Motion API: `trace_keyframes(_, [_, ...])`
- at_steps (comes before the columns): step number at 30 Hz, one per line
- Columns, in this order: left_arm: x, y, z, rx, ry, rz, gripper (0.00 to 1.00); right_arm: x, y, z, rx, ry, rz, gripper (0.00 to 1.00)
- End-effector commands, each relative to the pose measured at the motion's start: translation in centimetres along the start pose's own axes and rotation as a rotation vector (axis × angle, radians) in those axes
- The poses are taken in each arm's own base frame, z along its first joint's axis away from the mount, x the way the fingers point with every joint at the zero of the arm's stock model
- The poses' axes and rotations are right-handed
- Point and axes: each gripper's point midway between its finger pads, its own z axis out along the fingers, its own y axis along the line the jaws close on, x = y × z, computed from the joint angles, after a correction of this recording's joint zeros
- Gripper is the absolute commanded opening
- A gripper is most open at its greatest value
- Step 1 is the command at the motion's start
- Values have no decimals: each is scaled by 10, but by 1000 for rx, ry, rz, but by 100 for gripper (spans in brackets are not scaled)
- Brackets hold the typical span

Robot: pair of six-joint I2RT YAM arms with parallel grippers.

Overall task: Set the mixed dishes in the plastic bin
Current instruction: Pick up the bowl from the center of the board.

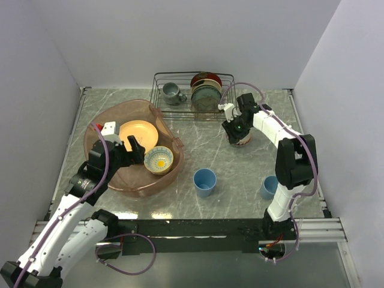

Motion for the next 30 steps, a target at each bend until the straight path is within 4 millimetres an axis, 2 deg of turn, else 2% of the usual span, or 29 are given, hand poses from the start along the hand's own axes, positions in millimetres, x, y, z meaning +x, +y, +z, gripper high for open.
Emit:
trace_keyframes(1, [-13,0,-1,-6,-54,-7,99,-11,-6,-3,19,-9,-17,44])
trace_keyframes(5, [-13,1,-2,-8,-57,-7,99,-13,-6,0,7,1,-18,37])
trace_keyframes(6, [-13,1,-2,-9,-58,-7,99,-13,-6,0,4,3,-20,30])
trace_keyframes(10, [-13,1,-2,-9,-59,-8,99,-16,-4,-6,-1,-14,-31,21])
trace_keyframes(20, [-14,0,-4,1,-65,-9,99,-31,-6,-37,52,-90,-89,3])
trace_keyframes(23, [-15,-1,-5,9,-72,-11,99,-35,-6,-47,71,-115,-113,0])
trace_keyframes(30, [-16,-6,-9,40,-76,-27,99,-43,1,-73,84,-178,-175,0])
